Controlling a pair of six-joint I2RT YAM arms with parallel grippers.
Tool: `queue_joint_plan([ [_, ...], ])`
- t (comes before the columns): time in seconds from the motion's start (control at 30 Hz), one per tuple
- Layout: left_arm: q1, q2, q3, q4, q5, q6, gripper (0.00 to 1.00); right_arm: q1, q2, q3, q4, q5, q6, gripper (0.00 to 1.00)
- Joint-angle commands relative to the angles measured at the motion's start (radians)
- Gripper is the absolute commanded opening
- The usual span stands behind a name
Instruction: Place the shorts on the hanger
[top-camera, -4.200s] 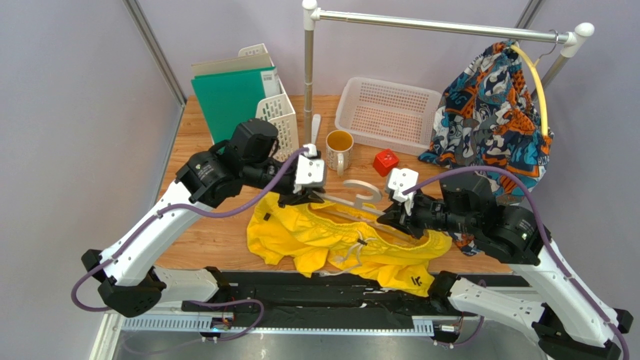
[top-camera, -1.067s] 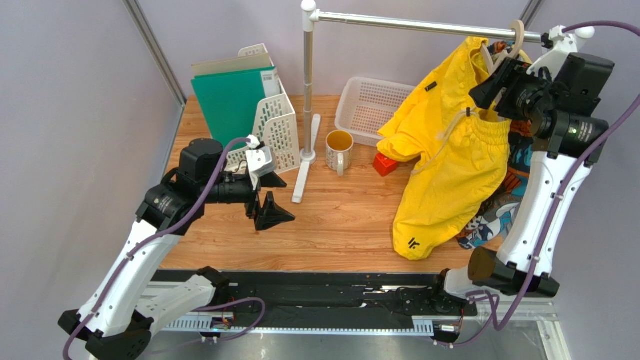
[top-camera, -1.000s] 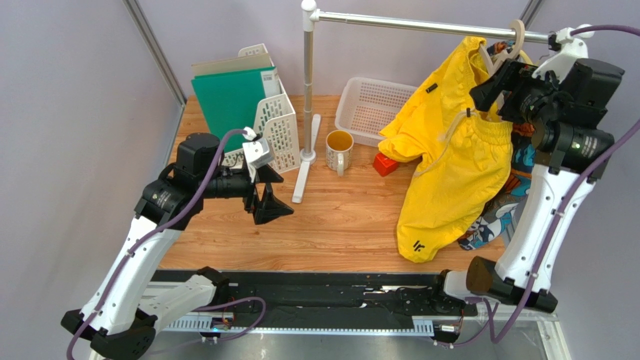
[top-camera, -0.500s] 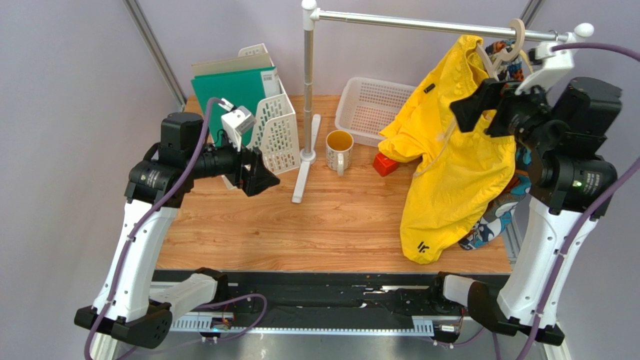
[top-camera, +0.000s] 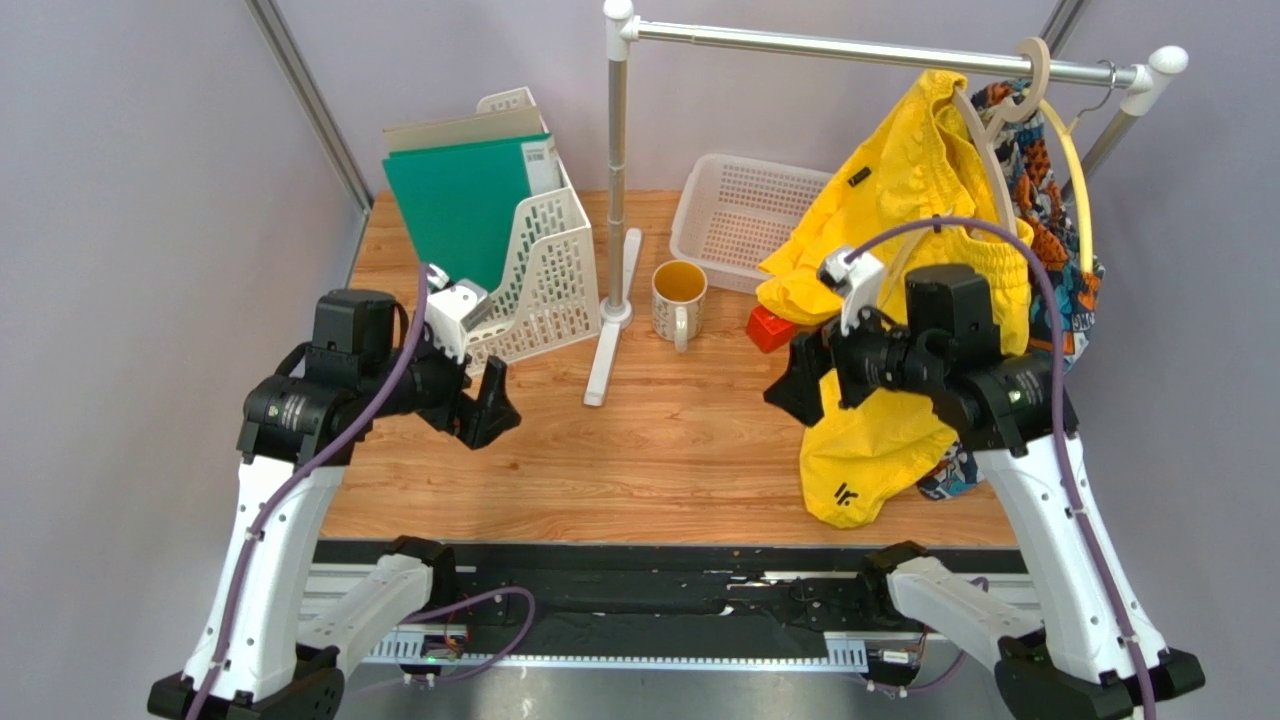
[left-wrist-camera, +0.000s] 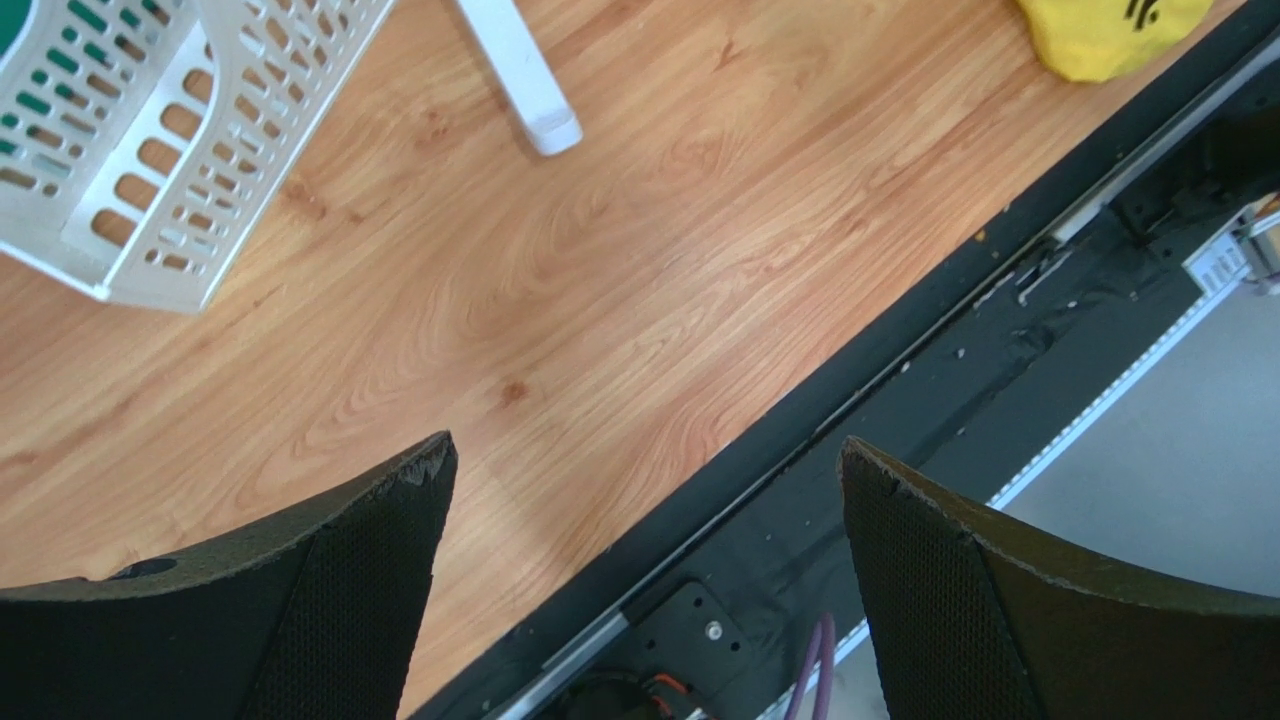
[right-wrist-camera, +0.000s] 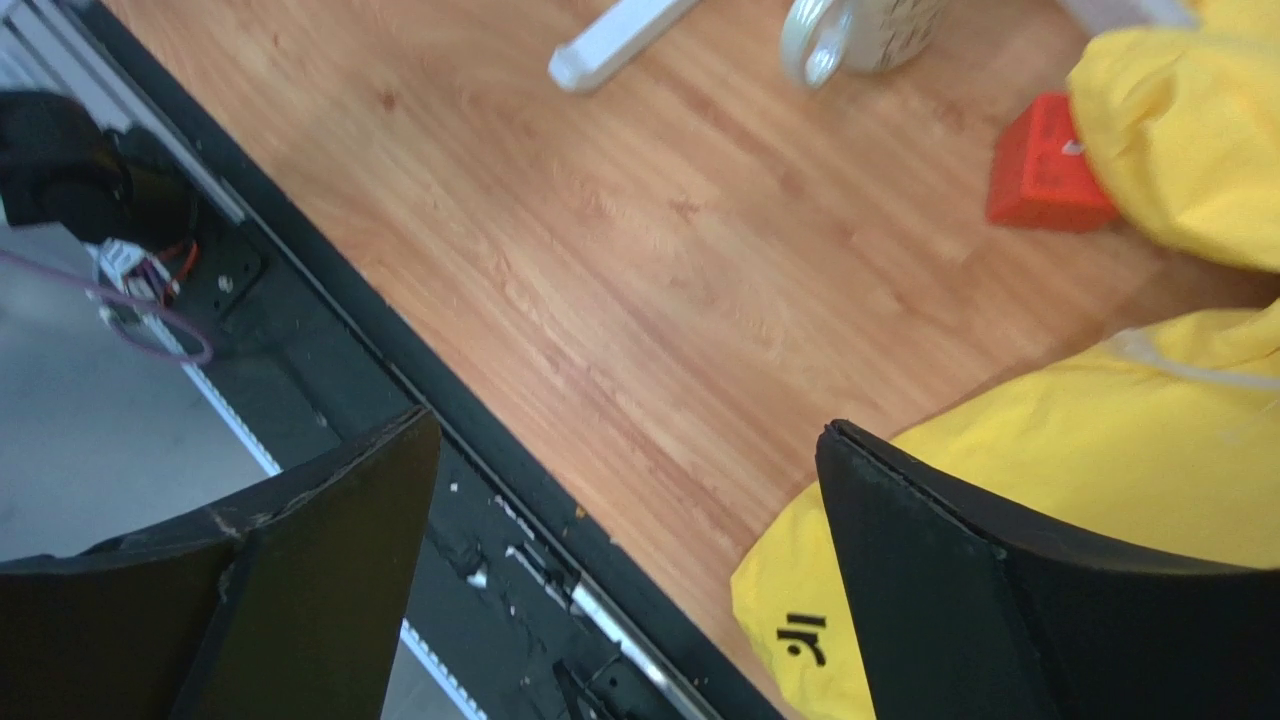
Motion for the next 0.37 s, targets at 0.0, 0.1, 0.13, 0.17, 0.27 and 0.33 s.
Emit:
queue_joint_plan([
  [0.0,0.008,-0.068,-0.055,-0.025,-0.085,0.052,0.99,0.025,-0.132,-0.138,0.097,0.019,-0.043,0.98],
  [0.1,0.012,-0.084,-0.061,-0.021,-0.093,0.061,0.99,0.025,-0.192,-0.189,0.109,0.022,-0.047,0.98],
  [0.13,0.022,-0.082,-0.056,-0.024,-0.078,0.066,0.99,0.023,-0.203,-0.193,0.109,0.025,-0.053,0.98],
  [0.17,0.023,-0.075,-0.055,-0.03,-0.066,0.069,0.99,0.025,-0.221,-0.201,0.106,0.029,-0.056,0.98],
  [0.27,0.034,-0.072,-0.061,-0.015,-0.078,0.068,0.99,0.025,-0.247,-0.207,0.097,0.037,-0.063,0.98],
  [0.33,0.035,-0.079,-0.069,-0.001,-0.095,0.083,0.99,0.026,-0.261,-0.21,0.093,0.04,-0.066,0.98],
])
